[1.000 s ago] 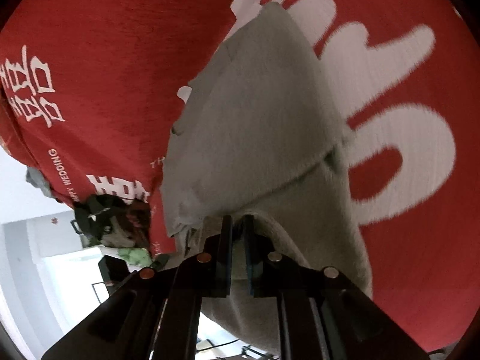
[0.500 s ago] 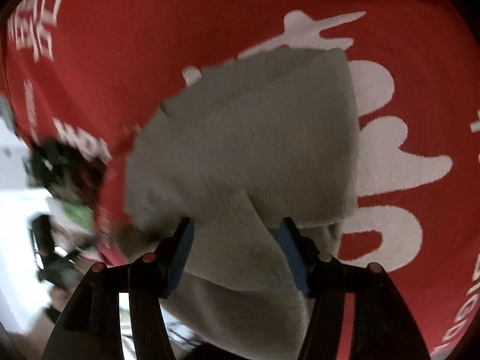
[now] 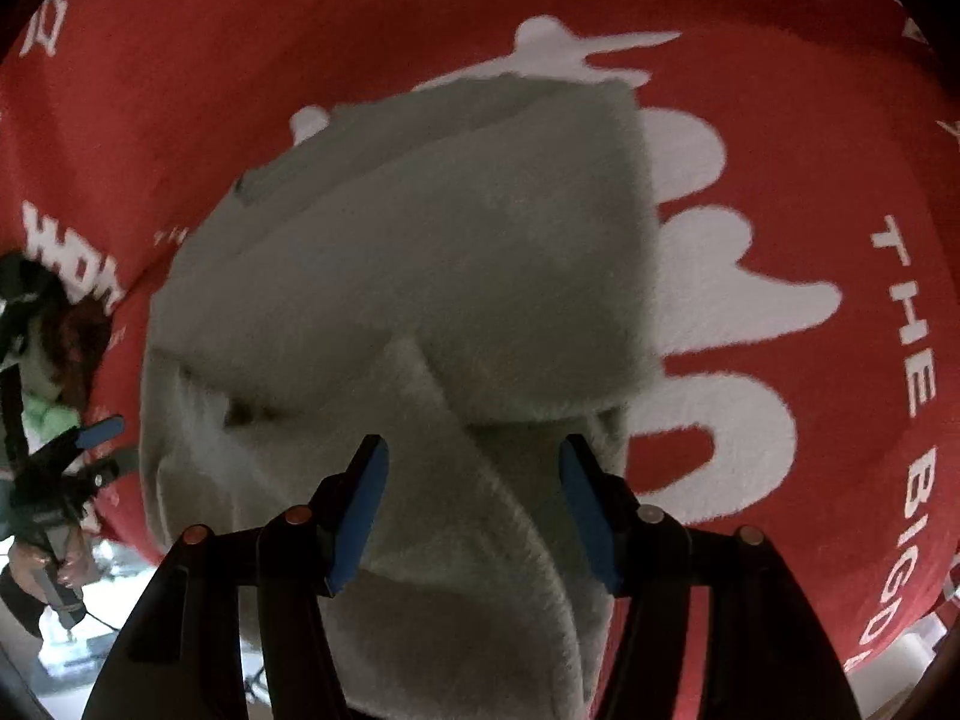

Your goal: Fold small clothes

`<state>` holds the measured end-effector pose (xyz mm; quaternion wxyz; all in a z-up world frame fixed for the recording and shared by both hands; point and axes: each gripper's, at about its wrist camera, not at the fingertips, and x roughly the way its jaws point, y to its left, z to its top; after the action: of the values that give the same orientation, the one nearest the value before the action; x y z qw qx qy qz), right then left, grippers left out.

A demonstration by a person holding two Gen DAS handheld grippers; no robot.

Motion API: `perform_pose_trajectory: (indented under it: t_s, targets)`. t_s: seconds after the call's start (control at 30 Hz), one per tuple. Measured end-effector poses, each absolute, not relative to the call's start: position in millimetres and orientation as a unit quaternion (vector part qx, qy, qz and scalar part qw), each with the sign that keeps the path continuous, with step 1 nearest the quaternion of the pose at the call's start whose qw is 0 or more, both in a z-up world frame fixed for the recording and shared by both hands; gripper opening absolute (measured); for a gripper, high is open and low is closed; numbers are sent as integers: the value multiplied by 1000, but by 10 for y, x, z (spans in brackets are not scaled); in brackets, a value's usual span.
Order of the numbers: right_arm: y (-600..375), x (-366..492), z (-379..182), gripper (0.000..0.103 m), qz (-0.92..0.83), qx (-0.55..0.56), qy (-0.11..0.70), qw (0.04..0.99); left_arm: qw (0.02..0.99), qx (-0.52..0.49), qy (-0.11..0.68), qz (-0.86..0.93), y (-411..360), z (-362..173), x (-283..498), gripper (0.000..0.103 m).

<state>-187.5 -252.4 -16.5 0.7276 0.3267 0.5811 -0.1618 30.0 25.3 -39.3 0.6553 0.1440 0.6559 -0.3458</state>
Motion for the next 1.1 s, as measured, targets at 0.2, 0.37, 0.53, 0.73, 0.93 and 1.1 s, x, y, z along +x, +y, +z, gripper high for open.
perform_pose_trajectory:
  t_s: [0.2,0.37,0.53,0.73,0.93,1.1]
  targets:
    - [-2256,-1665,-300,42,-128,243,645,713,645,181,658,-346,164,-493,300,7]
    - [-2044,-1670,-41,6,-139,175,644,731,662,128,641,-367,444,-199,342,7]
    - [-2120,-1643,482,6,-149,169,597,770,692,81,615,-369,632,260,388,7]
    - [-2400,-1166,961,6,-153,156,547,808,737,40,564,-370,481,685,776,7]
    - [-2744,-524,630,6,-160,147,550,807,755,53,562,-334,163,337,1227,7]
    - [-2972,-292,34,6,-163,183,580,777,753,93,588,-281,-54,-344,1410,7]
